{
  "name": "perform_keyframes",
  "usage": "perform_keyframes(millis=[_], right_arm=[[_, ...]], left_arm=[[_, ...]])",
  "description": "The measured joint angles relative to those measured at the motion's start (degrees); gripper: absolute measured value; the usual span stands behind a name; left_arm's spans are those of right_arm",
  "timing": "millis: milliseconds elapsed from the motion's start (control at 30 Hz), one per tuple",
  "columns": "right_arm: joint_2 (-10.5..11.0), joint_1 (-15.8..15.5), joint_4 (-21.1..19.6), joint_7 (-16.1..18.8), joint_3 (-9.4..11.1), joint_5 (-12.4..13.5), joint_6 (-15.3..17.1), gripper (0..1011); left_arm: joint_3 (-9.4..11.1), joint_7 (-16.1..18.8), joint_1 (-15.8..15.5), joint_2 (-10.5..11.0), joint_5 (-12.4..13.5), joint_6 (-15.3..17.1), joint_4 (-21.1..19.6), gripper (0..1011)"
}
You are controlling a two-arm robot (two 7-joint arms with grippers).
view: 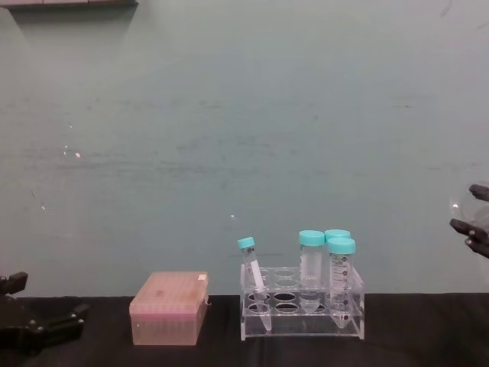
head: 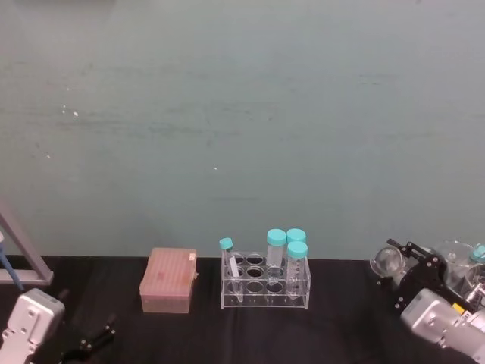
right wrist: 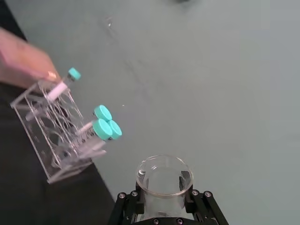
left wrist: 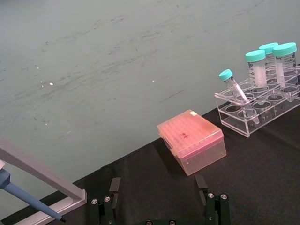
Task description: Pick up the beaker with the right gripper, shake it three times, and then put it down.
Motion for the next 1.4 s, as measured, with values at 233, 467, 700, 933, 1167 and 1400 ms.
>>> perform_keyframes(millis=[233,467,700,933,1167,1400], right_arm=[[0.2,0.2,0.5,-2.7,-0.2,-5.6,-1.3,450],[-1.7,-1.2,-0.8,4.9,2.5,4.9,0.4,450],[-5.8,-3.1,-2.5,15.8,7.4,22.9,8.7,450],[-9.5,-4.7,-3.4,20.9,10.5,33.6,18.2,450],[-10.2,-5.3,-3.9,22.1,10.8,37.1,20.2,450],[-9.9,-5.4,-4.1,22.1,10.3,37.8,20.2,450]], left_arm=[[0.0,0.0,0.0,0.0,0.0,0.0,0.0,1000],[0.0,0.0,0.0,0.0,0.0,0.0,0.0,1000],[0.0,0.0,0.0,0.0,0.0,0.0,0.0,1000],[0.0,0.0,0.0,0.0,0.0,0.0,0.0,1000],[0.0,0.0,0.0,0.0,0.0,0.0,0.0,1000],[0.0,0.0,0.0,0.0,0.0,0.0,0.0,1000]])
